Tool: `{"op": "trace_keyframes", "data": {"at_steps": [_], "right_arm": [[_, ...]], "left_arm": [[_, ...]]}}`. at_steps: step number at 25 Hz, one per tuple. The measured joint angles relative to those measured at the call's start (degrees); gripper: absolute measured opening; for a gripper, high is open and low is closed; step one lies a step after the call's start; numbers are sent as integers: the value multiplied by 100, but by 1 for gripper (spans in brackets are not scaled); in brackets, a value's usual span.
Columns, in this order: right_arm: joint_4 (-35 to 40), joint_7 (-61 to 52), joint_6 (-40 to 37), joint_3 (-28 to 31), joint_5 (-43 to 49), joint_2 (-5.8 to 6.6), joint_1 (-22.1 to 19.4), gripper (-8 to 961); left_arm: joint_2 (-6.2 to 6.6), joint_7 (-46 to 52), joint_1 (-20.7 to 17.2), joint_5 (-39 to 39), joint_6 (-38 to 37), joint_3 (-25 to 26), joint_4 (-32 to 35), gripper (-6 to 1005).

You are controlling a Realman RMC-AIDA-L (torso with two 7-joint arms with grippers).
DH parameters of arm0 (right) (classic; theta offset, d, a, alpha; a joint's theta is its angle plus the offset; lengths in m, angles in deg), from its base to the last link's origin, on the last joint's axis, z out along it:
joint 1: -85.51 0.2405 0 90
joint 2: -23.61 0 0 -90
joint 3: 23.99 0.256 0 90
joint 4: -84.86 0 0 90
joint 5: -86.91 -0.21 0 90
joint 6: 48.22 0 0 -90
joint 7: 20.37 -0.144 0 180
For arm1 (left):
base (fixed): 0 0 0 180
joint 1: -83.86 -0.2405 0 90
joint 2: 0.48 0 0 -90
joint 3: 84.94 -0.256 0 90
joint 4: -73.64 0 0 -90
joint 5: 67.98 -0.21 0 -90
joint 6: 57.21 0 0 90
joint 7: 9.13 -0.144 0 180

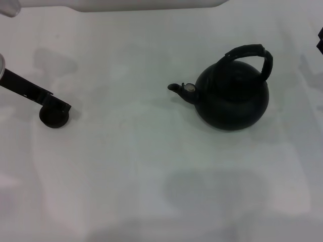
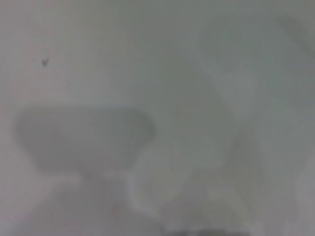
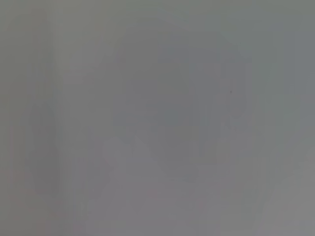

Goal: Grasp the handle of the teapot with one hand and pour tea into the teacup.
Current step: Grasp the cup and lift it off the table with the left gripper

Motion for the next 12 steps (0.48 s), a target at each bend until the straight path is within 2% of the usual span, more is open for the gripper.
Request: {"op": "trace_keyframes", "data": {"at_steps": [12], "right_arm": [[0, -21, -2, 0, 1, 0, 0, 855]], "left_arm": [[-6, -2, 26, -21, 64, -109, -172, 882]]}}
